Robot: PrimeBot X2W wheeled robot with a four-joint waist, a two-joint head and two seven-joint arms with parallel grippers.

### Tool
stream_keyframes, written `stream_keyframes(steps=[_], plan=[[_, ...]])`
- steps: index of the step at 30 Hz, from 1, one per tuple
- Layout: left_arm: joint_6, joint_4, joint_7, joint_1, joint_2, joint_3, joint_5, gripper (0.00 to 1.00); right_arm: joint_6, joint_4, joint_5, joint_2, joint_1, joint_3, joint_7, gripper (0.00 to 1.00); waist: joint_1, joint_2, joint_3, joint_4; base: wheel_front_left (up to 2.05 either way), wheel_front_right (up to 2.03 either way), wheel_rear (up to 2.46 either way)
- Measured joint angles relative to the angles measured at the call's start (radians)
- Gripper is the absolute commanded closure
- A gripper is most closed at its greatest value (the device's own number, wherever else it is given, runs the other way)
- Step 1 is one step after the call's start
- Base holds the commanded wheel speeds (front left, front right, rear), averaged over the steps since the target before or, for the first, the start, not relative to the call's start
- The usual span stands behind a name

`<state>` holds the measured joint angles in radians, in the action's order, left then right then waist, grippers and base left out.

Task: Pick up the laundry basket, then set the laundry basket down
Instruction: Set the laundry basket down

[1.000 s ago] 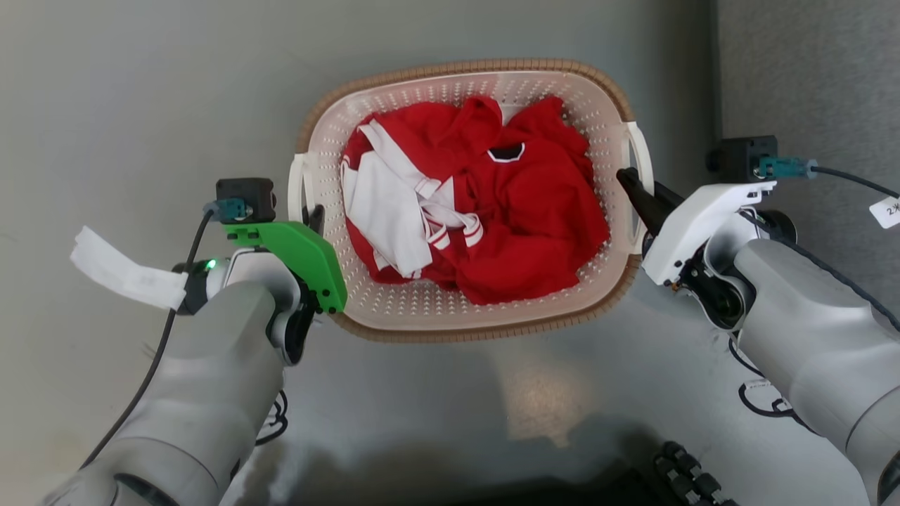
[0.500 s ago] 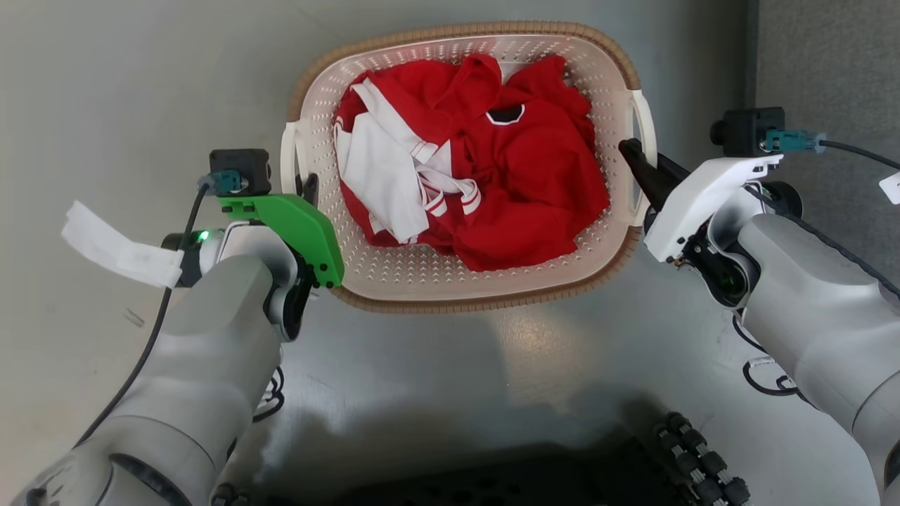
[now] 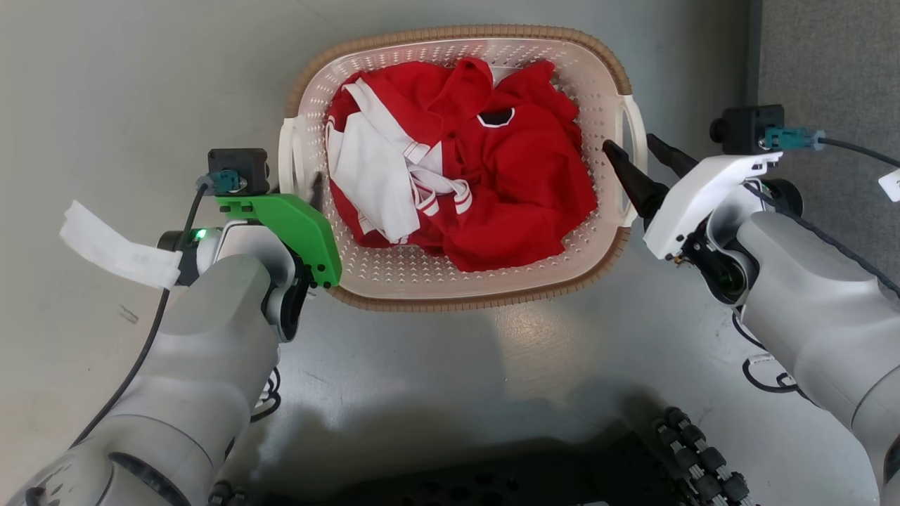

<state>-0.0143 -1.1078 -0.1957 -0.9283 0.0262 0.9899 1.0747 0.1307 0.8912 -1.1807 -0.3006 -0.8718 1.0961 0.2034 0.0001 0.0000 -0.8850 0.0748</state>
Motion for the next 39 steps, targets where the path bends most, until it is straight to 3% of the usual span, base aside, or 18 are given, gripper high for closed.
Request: stream_keyframes(steps=[18,34,39], plan=[[-0.008,-0.030,-0.027,0.000,0.000,0.005,0.005,0.00,0.000,0.032,-0.035,0.018,-0.007,0.027,0.017,0.00,-0.0001,0.0000,0.054,0.006,0.00,0.00,0.00],[0.024,-0.035,-0.053,0.033,0.000,-0.046,0.029,0.00,0.000,-0.010,-0.061,0.019,0.014,0.021,0.040,0.00,-0.0002,0.0000,0.239,0.014,0.00,0.00,0.00],[0.024,0.024,-0.053,0.035,0.007,-0.109,0.008,0.00,0.000,-0.027,-0.047,-0.007,0.027,0.021,0.044,0.00,-0.0001,0.0000,0.306,0.014,0.00,0.00,0.00]])
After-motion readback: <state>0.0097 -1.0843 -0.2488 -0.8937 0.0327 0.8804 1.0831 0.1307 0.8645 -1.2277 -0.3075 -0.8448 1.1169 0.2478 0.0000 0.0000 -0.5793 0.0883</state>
